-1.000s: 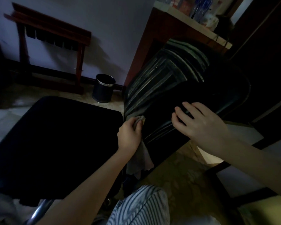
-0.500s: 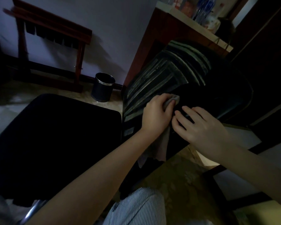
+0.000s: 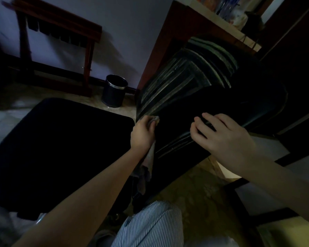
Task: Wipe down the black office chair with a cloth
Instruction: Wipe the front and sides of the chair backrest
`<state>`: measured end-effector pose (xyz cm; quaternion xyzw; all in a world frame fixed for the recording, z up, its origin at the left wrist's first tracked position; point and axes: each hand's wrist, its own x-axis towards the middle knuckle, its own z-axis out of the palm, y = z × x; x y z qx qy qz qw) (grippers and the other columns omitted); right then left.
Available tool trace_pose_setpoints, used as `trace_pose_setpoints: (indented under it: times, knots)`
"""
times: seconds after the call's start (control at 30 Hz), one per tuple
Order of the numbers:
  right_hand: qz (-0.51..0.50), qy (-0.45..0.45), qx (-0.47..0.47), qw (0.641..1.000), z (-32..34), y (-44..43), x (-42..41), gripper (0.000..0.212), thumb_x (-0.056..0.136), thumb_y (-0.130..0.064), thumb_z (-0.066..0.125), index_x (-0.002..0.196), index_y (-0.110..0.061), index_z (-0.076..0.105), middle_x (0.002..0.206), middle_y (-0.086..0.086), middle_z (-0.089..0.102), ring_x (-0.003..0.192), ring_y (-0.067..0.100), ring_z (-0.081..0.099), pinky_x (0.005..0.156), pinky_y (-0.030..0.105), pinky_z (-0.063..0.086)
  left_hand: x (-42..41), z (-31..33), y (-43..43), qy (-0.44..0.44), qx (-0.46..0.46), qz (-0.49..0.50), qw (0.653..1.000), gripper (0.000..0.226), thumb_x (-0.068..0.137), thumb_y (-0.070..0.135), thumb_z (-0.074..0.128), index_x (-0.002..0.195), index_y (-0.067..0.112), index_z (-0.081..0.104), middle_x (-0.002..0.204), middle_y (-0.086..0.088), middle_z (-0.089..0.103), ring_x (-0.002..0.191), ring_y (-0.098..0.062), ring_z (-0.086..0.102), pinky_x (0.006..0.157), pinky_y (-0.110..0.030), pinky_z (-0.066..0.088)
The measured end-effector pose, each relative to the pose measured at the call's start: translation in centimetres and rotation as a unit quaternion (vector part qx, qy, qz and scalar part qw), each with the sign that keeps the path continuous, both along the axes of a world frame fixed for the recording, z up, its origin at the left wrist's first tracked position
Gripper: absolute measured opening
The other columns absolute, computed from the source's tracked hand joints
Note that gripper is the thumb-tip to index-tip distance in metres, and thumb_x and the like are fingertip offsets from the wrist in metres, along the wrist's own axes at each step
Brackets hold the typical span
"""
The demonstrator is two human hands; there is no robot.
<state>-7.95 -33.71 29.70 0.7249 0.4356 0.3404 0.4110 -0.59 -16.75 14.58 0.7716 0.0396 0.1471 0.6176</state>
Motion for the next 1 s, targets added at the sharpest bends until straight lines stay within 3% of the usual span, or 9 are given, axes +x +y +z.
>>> trace_pose_setpoints:
  times: [0.2, 0.37, 0.47, 0.53, 0.63, 0.83, 0.9, 1.0]
  knots:
    - [0.005, -0.016, -0.008, 1.0, -0.3, -0.1, 0.3, 0.032, 0.093, 0.008, 0.033, 0.108, -0.004, 0.059, 0.108, 0.015, 0.065, 0.103, 0.032, 0.062, 0.089, 0.041, 0.045, -2.7, -2.5, 0.9, 0.07, -0.005, 0.002, 0.998, 0.017, 0.096, 0.024, 0.05, 0.103, 0.011, 0.059, 0.099, -0.009, 0.067, 0.095, -0.026, 0.062, 0.074, -0.034, 0.046]
    - [-0.009, -0.029, -0.019, 0.999, -0.6, 0.2, 0.3, 0.026, 0.088, 0.002, 0.049, 0.113, -0.004, 0.054, 0.11, 0.018, 0.063, 0.102, 0.034, 0.061, 0.09, 0.043, 0.041, -5.3, -2.3, 1.0, 0.077, -0.006, 0.012, 0.997, 0.02, 0.097, 0.024, 0.048, 0.11, 0.014, 0.06, 0.101, -0.005, 0.066, 0.096, -0.022, 0.061, 0.072, -0.027, 0.042]
    - [-0.048, -0.004, -0.026, 0.998, -1.9, 1.2, 0.7, 0.064, 0.065, -0.011, 0.078, 0.12, -0.004, 0.047, 0.109, 0.022, 0.062, 0.1, 0.04, 0.059, 0.091, 0.049, 0.033, -6.6, -1.4, 0.9, 0.057, -0.006, 0.003, 0.998, 0.017, 0.097, 0.023, 0.048, 0.105, 0.013, 0.059, 0.094, -0.004, 0.065, 0.09, -0.02, 0.061, 0.067, -0.027, 0.042]
    - [-0.083, 0.037, -0.027, 0.995, -2.7, 2.4, 0.7, 0.085, 0.045, -0.018, 0.09, 0.12, 0.0, 0.055, 0.109, 0.022, 0.063, 0.099, 0.042, 0.059, 0.09, 0.051, 0.031, -7.1, -0.7, 1.0, 0.038, -0.005, -0.005, 0.999, 0.015, 0.097, 0.023, 0.049, 0.102, 0.013, 0.059, 0.093, -0.002, 0.064, 0.088, -0.017, 0.061, 0.07, -0.03, 0.045]
    - [-0.112, 0.093, -0.033, 0.989, -2.8, 3.4, 0.5, 0.096, 0.026, -0.019, 0.094, 0.116, -0.002, 0.065, 0.111, 0.018, 0.065, 0.1, 0.044, 0.058, 0.091, 0.052, 0.03, -7.4, -0.1, 1.2, 0.007, -0.003, -0.018, 1.0, 0.01, 0.096, 0.021, 0.051, 0.098, 0.014, 0.058, 0.089, 0.001, 0.062, 0.086, -0.014, 0.06, 0.072, -0.031, 0.046]
    - [-0.14, 0.135, -0.055, 0.979, -2.4, 3.6, -0.4, 0.086, 0.042, -0.016, 0.092, 0.119, 0.003, 0.06, 0.115, 0.024, 0.062, 0.104, 0.048, 0.056, 0.091, 0.057, 0.042, -5.3, 1.2, -0.2, -0.146, -0.023, -0.044, 0.988, 0.013, 0.094, 0.017, 0.054, 0.104, 0.015, 0.062, 0.099, 0.005, 0.062, 0.094, -0.005, 0.057, 0.081, -0.023, 0.047]
    - [-0.147, 0.135, -0.073, 0.977, -2.1, 3.6, -0.7, 0.082, 0.049, -0.019, 0.089, 0.122, 0.003, 0.058, 0.119, 0.024, 0.06, 0.108, 0.047, 0.055, 0.093, 0.056, 0.042, -4.0, 1.8, -0.7, -0.171, -0.009, -0.037, 0.985, 0.013, 0.093, 0.016, 0.055, 0.104, 0.014, 0.062, 0.1, 0.003, 0.062, 0.093, -0.004, 0.056, 0.079, -0.021, 0.045]
    - [-0.139, 0.136, -0.093, 0.977, -1.9, 3.4, -0.4, 0.074, 0.057, -0.02, 0.085, 0.122, 0.003, 0.058, 0.119, 0.025, 0.06, 0.108, 0.046, 0.055, 0.094, 0.055, 0.042, -1.5, 2.1, -1.2, -0.166, -0.005, -0.021, 0.986, 0.013, 0.093, 0.016, 0.053, 0.102, 0.01, 0.061, 0.099, -0.003, 0.063, 0.094, -0.012, 0.058, 0.079, -0.027, 0.046]
